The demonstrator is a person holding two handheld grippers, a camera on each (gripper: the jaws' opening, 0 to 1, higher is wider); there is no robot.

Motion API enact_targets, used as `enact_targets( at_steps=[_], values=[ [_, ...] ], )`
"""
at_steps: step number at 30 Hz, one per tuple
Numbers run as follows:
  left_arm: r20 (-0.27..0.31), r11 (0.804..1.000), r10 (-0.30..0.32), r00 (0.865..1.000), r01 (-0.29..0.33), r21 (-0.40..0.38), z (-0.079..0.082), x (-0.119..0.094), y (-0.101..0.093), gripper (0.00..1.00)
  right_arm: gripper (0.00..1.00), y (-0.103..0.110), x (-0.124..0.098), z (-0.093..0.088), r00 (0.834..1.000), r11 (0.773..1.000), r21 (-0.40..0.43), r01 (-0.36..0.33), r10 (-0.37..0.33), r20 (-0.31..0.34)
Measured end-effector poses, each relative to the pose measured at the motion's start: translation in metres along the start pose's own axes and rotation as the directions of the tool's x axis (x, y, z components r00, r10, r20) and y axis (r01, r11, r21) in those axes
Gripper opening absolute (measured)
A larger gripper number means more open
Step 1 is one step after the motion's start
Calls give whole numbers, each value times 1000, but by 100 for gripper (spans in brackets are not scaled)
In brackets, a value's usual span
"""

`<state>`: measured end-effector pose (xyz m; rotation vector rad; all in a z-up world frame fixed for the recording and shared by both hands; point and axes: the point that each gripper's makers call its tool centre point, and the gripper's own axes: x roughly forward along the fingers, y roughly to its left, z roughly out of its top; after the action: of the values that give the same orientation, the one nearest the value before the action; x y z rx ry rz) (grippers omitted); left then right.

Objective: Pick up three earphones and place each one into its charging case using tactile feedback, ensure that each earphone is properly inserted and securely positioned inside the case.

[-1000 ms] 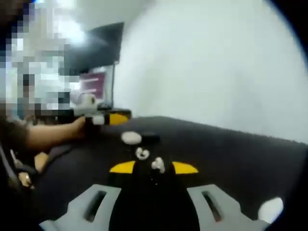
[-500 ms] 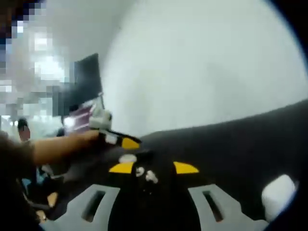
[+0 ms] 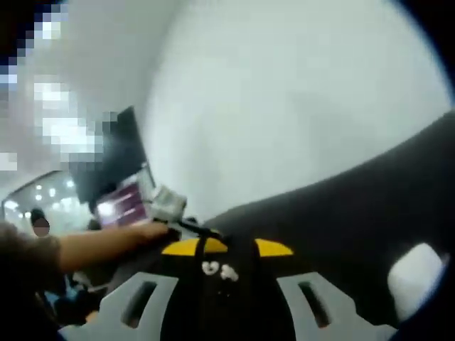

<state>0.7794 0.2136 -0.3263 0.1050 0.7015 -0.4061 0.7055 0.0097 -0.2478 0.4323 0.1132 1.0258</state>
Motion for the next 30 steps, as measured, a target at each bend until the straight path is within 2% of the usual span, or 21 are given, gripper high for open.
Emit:
enact_targets(
  at_steps=[6, 7, 9, 11, 13, 15, 16, 18, 20, 22, 25, 27, 28, 29, 30],
  values=[
    [20, 998, 19, 1000, -20, 61, 2, -4, -6, 39, 29, 1, 0, -2, 1000, 1000, -3, 0, 0, -4],
    [34, 997, 16, 999, -18, 69, 5, -5, -8, 39, 29, 1, 0, -2, 1000, 1000, -4, 0, 0, -4],
    [98, 997, -14, 995, 7, 73, 19, -12, -16, 39, 29, 0, 0, -2, 1000, 1000, -3, 2, -3, -5],
    [180, 994, -49, 983, 30, 108, 36, -27, -29, 39, 29, -1, -1, -2, 1000, 1000, -3, 3, -3, -5],
    [224, 985, -126, 966, 94, 146, 45, -46, -52, 39, 29, -1, -1, 0, 1000, 1000, 4, 1, -1, 3],
    [232, 950, -262, 937, 207, 236, 44, -68, -92, 39, 29, -3, -2, 2, 1000, 1000, 17, 0, -1, 15],
    [229, 937, -292, 929, 230, 261, 41, -75, -104, 39, 29, -5, -3, 4, 1000, 1000, 28, 2, -2, 24],
    [213, 898, -355, 910, 270, 347, 29, -90, -135, 39, 29, -7, -6, 7, 999, 999, 49, 5, -7, 42],
    [204, 873, -395, 896, 297, 387, 13, -100, -163, 39, 29, -10, -6, 10, 999, 998, 60, 6, -10, 52],
    [202, 868, -401, 894, 300, 396, -5, -104, -185, 39, 28, -10, -6, 10, 999, 998, 60, 6, -9, 52],
    [190, 865, -402, 896, 304, 401, -30, -96, -208, 39, 27, -6, -5, 6, 1000, 999, 40, -1, -1, 30],
    [161, 859, -445, 881, 369, 354, -42, -88, -223, 39, 23, -3, -4, 3, 1000, 1000, 22, -8, 8, 11],
    [147, 855, -452, 880, 380, 354, -46, -85, -226, 39, 22, -1, -3, 1, 1000, 1000, 16, -14, 14, 3],
    [128, 841, -462, 877, 389, 376, -51, -80, -230, 39, 21, 0, -3, 0, 1000, 1000, 8, -20, 20, -5],
    [96, 817, -476, 874, 398, 417, -58, -78, -234, 39, 20, 2, -3, -2, 1000, 1000, -3, -23, 23, -12]
  ],
)
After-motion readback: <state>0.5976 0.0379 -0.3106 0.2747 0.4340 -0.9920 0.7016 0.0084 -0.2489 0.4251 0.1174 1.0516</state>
